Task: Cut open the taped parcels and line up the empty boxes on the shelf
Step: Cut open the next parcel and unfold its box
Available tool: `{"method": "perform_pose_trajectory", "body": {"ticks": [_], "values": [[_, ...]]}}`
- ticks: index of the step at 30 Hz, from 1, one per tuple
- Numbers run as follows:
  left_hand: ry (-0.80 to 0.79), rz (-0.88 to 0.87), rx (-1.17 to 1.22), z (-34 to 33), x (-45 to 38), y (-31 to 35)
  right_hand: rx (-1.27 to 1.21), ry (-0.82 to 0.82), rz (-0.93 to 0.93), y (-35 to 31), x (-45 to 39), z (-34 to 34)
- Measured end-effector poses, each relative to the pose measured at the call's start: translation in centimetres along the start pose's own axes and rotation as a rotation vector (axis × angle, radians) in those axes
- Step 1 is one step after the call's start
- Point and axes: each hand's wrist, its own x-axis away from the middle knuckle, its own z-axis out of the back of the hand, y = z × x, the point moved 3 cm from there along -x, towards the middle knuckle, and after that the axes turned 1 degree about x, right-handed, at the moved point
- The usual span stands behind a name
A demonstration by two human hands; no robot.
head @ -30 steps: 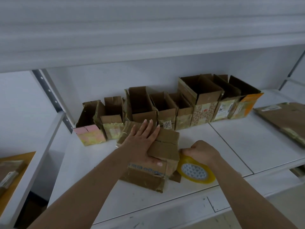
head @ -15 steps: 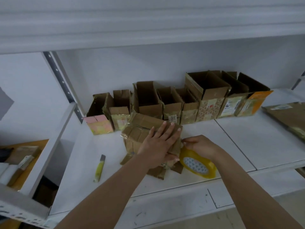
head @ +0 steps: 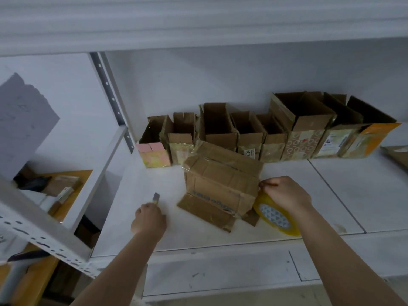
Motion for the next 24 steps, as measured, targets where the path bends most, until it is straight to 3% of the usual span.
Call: {"method": "perform_pose_trajectory", "body": {"ticks": [5,9,13,16,18,24], "values": [[0.065,-0.078,-0.254,0.7,-0.1,0.2,0.008,-0.003,-0.012,-0.1,0.3,-0.1],[0.079,-0.083,-0.217,1.5,-0.3,-0.9,-0.003,0.000,-0.011,-0.1,0.7,-0.1],[0.238,-0.027,0.275,2.9,0.3,-1.7,-0.005,-0.002,-0.015,0.2,0.8,0.0],[0.352,-0.188,0.686,5.6,2.3,1.8,0.004,-0.017,-0.019,0.0,0.6,0.2],[0.298,-0.369,0.802,7.6,3.4,5.8,0.011,-0.027,-0.029,-0.3,0.5,0.3],[-0.178,-0.803,0.713,9.1,5.2,19.1,-0.046,-0.047,-0.068,-0.2,0.2,0.4]]}}
